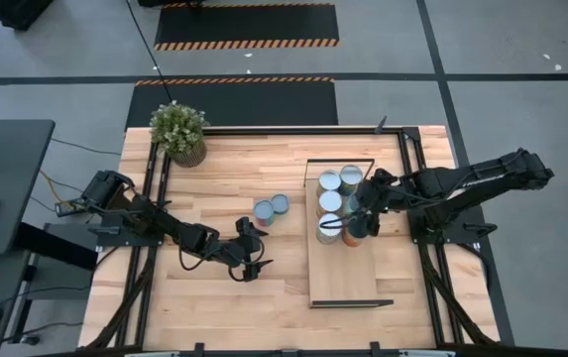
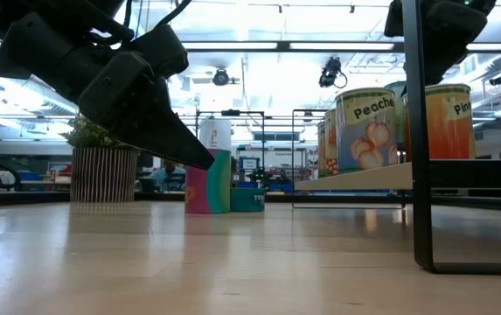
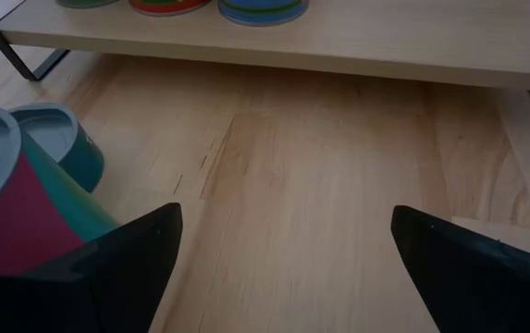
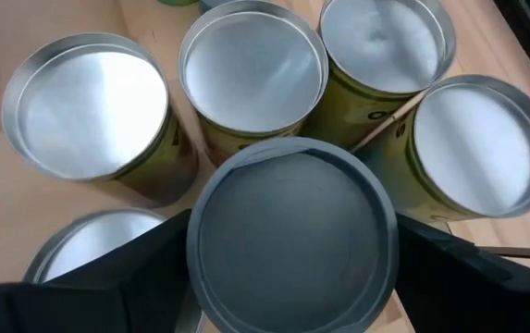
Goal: Pick and place cans onto a shelf
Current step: Put the canned mixed fruits on the shelf, then put the canned chicken soup on the shelf
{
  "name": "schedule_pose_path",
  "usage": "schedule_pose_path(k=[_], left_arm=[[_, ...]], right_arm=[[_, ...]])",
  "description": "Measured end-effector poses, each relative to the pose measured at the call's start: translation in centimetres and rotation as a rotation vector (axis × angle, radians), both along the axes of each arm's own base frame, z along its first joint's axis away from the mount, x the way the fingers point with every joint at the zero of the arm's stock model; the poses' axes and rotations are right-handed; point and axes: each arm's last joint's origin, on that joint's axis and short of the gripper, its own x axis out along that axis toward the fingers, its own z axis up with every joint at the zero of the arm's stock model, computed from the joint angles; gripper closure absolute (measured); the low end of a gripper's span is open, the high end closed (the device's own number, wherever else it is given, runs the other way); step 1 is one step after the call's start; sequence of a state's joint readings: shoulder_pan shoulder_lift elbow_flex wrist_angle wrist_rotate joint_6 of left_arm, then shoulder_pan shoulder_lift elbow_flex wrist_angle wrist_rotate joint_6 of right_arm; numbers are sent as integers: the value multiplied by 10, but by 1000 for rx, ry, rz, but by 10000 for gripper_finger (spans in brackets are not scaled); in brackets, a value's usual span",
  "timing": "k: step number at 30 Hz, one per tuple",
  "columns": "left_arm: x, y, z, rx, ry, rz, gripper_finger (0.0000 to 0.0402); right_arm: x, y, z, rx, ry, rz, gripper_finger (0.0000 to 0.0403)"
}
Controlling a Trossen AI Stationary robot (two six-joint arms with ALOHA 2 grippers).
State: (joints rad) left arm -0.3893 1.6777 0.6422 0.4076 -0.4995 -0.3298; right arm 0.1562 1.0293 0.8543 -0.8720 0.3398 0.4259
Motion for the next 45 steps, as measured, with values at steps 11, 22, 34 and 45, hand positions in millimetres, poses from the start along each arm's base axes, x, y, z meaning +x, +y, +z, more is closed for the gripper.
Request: schedule_pose_path(k=[11, 22, 34, 45], left_arm=[[0, 0, 0, 1, 0, -1, 6], [-4, 1, 8, -26, 13, -19, 6], [-43, 23, 41, -33, 187, 114, 6], [-55, 75, -2, -63, 113, 155, 6]], right_arm=[[13, -5, -8, 22, 31, -1, 64], [18, -8, 10, -3, -32, -12, 64], [33, 5, 40, -86, -249, 77, 65], [55, 31, 39, -108, -356, 204, 65]])
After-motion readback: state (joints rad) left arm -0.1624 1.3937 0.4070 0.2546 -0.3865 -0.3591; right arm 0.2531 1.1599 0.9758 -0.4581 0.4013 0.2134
